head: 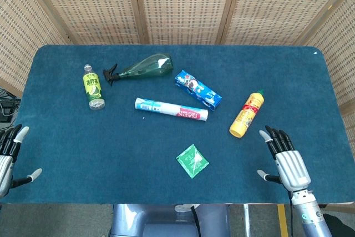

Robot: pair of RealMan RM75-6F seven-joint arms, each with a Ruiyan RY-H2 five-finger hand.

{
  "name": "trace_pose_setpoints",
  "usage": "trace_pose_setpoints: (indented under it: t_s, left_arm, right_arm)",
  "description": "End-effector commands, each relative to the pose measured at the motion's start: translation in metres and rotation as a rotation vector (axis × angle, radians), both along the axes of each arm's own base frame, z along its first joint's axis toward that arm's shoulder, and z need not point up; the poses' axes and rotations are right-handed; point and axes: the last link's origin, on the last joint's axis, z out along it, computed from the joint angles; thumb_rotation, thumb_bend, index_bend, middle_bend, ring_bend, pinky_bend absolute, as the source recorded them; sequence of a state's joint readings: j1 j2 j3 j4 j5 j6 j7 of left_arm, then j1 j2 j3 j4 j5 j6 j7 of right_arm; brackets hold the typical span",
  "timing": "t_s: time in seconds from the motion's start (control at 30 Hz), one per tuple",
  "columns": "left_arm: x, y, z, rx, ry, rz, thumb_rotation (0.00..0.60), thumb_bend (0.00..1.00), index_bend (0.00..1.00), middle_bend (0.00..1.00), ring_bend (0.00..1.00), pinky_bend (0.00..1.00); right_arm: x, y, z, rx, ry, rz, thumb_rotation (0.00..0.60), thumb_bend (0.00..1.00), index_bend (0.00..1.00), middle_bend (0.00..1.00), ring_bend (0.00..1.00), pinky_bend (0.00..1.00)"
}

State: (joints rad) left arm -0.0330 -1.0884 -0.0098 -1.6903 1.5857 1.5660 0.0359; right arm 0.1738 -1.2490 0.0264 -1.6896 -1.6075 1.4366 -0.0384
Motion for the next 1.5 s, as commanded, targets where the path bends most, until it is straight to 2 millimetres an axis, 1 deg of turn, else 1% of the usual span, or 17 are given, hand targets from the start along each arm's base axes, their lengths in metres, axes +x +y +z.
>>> trace_pose_setpoints:
  t_s: [0.03,0.8,1.07,1.1,1.13,1.17,1.2,1.23,1.27,1.3,1.33,1.4,1.47,1.5]
  left_arm:
    - [0.0,0.0,-0.001,-0.003,0.002,0.0,0.585,0.04,0.0,0.0,0.0,0.01]
    - [0.001,-0.001,0.0,-0.01,0.005,0.0,0.586,0.04,0.0,0.0,0.0,0.01]
    - [0.0,0.0,0.002,-0.002,-0.003,0.005,0.584,0.04,0.0,0.0,0.0,0.01]
    - [0.0,0.0,0.002,-0.002,-0.003,0.006,0.584,0.04,0.0,0.0,0.0,0.01]
    - [0.0,0.0,0.002,-0.002,-0.002,0.007,0.584,0.04,0.0,0.0,0.0,0.01]
    - [-0.001,0.0,0.002,-0.002,-0.003,0.008,0.585,0.04,0.0,0.0,0.0,0.01]
    - [-0.001,0.0,0.002,-0.002,-0.003,0.008,0.586,0.04,0.0,0.0,0.0,0.01]
    - [-0.001,0.0,0.002,-0.002,-0.002,0.009,0.586,0.04,0.0,0.0,0.0,0.01]
    - [-0.001,0.0,0.002,-0.001,-0.002,0.009,0.585,0.04,0.0,0.0,0.0,0.01]
    - [-0.001,0.0,0.002,-0.002,-0.001,0.009,0.585,0.04,0.0,0.0,0.0,0.01]
    - [0.0,0.0,0.001,-0.002,0.0,0.008,0.584,0.04,0.0,0.0,0.0,0.01]
    - [0.001,0.0,0.001,-0.001,0.001,0.003,0.584,0.04,0.0,0.0,0.0,0.01]
    - [0.002,0.0,0.001,0.006,0.001,-0.004,0.585,0.04,0.0,0.0,0.0,0.01]
    - [0.002,0.0,0.001,0.01,0.0,-0.008,0.586,0.04,0.0,0.0,0.0,0.01]
  right_arm:
    - [-0.001,-0.001,0.0,0.006,0.009,-0.006,0.6,0.16,0.0,0.0,0.0,0.0]
    - [0.0,0.001,0.0,0.022,0.006,-0.005,0.6,0.16,0.0,0.0,0.0,0.0]
    - [0.003,0.0,-0.002,0.016,0.006,0.019,0.6,0.16,0.0,0.0,0.0,0.0]
    - [0.004,0.0,-0.002,0.009,0.006,0.023,0.6,0.16,0.0,0.01,0.0,0.01]
    - [0.005,-0.001,-0.001,-0.007,0.004,0.037,0.6,0.16,0.0,0.05,0.02,0.04]
    - [0.007,-0.002,0.0,-0.02,0.005,0.05,0.6,0.16,0.0,0.14,0.09,0.11]
    - [0.009,-0.004,0.0,-0.036,0.004,0.07,0.6,0.16,0.0,0.26,0.19,0.2]
    - [0.01,-0.005,0.0,-0.046,0.002,0.082,0.6,0.16,0.0,0.34,0.27,0.26]
    - [0.012,-0.006,-0.001,-0.054,0.002,0.099,0.6,0.16,0.0,0.44,0.37,0.32]
    - [0.014,-0.009,-0.002,-0.056,0.009,0.114,0.6,0.17,0.0,0.52,0.45,0.36]
    - [0.016,-0.012,-0.003,-0.053,0.02,0.125,0.6,0.17,0.0,0.57,0.51,0.39]
    - [0.021,-0.019,-0.005,-0.041,0.043,0.144,0.6,0.18,0.0,0.71,0.64,0.47]
    - [0.027,-0.027,-0.007,-0.028,0.069,0.164,0.6,0.19,0.0,0.81,0.75,0.53]
    - [0.033,-0.031,-0.01,-0.015,0.085,0.178,0.6,0.2,0.0,0.84,0.78,0.56]
